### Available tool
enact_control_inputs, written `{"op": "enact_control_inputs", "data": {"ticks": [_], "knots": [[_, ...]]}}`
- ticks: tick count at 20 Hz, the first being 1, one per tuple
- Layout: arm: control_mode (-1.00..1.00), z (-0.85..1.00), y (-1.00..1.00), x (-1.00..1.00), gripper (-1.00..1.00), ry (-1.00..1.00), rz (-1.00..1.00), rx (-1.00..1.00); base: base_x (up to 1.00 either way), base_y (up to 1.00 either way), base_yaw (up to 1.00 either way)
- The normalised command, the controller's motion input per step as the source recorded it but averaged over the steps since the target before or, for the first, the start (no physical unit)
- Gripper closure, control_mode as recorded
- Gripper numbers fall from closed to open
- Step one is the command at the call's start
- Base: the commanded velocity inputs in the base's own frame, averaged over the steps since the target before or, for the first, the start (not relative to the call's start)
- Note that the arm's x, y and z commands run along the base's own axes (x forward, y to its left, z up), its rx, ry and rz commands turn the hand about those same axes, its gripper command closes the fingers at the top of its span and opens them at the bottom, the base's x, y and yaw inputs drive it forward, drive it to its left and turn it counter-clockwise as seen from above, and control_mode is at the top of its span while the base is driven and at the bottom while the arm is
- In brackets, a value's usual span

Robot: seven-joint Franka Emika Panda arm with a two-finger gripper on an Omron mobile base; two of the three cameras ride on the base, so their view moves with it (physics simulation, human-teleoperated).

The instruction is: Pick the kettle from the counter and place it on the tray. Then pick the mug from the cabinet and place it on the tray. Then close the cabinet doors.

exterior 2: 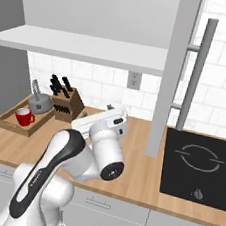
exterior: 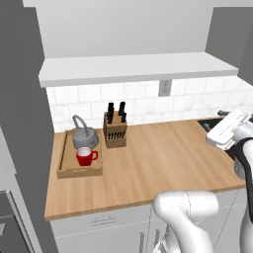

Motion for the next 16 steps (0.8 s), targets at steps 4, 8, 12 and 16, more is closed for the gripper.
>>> {"op": "enact_control_inputs", "data": {"ticks": [4,8,12,16], "knots": [[-1.00,-0.05,-0.46,0.00,-1.00,-0.12,-0.11,0.00,0.00,0.00,0.00],[-1.00,0.00,-0.64,0.00,-1.00,-0.13,-0.05,0.00,0.00,0.00,0.00],[-1.00,-0.03,-0.58,0.00,-1.00,-0.07,-0.03,0.00,0.00,0.00,0.00],[-1.00,-0.13,-0.49,0.00,-1.00,-0.15,-0.02,0.00,0.00,0.00,0.00]]}}
